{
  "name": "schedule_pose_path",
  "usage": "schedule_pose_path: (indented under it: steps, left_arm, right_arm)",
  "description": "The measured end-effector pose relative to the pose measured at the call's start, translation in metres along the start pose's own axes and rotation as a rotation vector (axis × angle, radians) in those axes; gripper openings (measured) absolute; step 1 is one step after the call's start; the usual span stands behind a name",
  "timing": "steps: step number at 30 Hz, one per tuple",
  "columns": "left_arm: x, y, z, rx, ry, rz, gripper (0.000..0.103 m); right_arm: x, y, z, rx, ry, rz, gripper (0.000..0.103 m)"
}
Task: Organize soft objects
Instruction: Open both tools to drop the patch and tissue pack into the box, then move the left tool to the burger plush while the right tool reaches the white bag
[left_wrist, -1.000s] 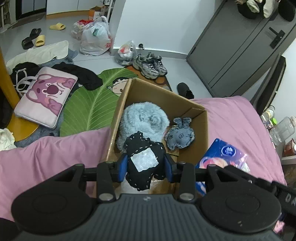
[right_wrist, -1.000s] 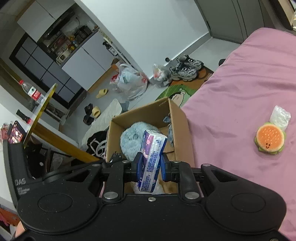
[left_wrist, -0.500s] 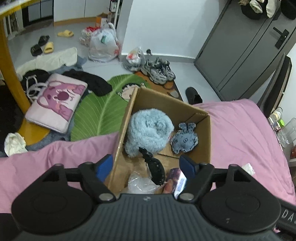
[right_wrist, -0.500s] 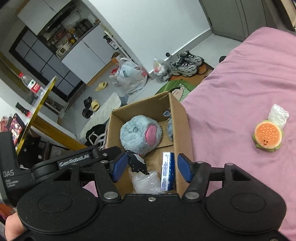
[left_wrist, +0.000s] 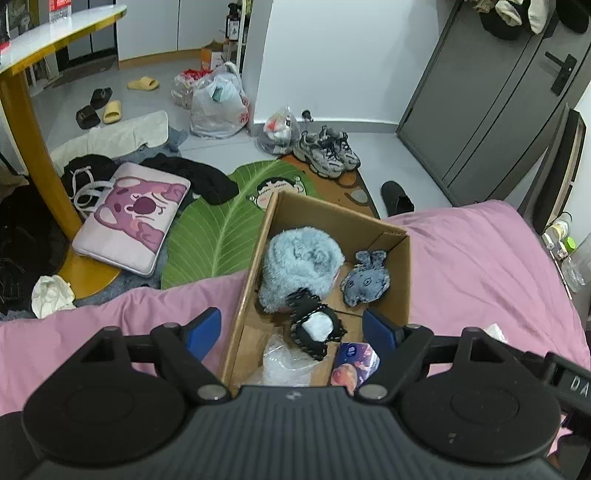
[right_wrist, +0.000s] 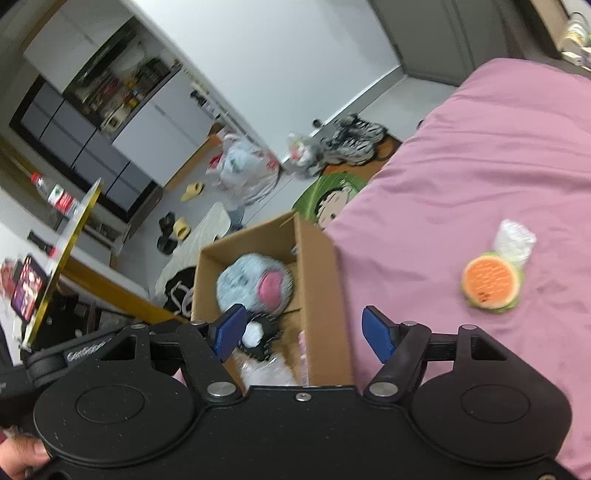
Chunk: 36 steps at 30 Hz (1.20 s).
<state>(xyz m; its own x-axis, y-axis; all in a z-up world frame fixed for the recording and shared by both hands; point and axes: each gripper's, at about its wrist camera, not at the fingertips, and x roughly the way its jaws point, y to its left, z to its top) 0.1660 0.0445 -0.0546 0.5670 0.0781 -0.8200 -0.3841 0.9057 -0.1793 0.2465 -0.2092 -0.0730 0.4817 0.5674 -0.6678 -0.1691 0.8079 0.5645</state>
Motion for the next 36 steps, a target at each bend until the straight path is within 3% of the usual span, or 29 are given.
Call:
schedule_pose_path:
  steps: [3, 17, 29, 36]
  left_arm:
    - [-0.006, -0.008, 0.000, 0.007, -0.012, -0.002, 0.082]
    - [-0.016, -0.057, -0.014, 0.043, -0.039, -0.013, 0.082]
    - [-0.003, -0.106, -0.021, 0.087, -0.043, -0.016, 0.082]
    - [0.020, -0.143, -0.035, 0.132, -0.002, -0.046, 0.082]
  right_arm:
    - [-0.011, -0.012, 0.006, 0.031, -0.038, -0.002, 0.074]
    - [-0.038, -0.088, 0.023, 0.187, -0.122, -0.016, 0.074]
    - [-0.031, -0.130, 0.024, 0.299, -0.111, -0.018, 0.074]
    - [-0.027, -0.146, 0.023, 0.357, -0.104, 0.000, 0.074]
